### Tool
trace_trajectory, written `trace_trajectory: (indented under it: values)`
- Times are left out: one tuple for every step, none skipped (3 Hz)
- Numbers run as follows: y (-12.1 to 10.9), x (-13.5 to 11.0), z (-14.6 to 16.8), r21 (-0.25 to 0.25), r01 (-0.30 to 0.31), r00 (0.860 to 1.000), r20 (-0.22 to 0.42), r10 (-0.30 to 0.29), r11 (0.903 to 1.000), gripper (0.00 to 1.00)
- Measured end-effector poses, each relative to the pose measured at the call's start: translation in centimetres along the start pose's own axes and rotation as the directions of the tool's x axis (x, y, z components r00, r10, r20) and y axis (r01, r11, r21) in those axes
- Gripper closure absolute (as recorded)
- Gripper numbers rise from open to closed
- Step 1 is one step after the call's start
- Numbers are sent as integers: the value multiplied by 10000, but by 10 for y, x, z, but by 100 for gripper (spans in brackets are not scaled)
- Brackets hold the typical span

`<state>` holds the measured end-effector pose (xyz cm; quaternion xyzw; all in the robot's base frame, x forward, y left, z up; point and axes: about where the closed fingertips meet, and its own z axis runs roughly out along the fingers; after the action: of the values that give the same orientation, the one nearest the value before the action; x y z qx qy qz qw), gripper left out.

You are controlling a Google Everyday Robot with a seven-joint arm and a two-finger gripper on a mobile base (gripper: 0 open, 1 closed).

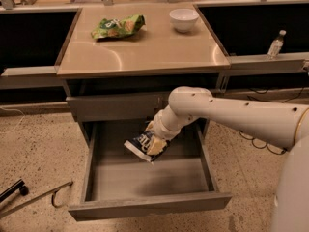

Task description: Pick blue chip bag from middle drawer and place on counter

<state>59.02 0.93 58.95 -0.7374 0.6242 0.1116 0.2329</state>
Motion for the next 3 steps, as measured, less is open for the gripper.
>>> trace_trajectory:
  values:
    - [1,0,1,-19,-7,10000,4,7,10000,100]
    - [2,-1,1,-128,55,10000,-78,-56,9999,100]
    - [-7,-26,-56,382,557,9984,-78,-555,9977,100]
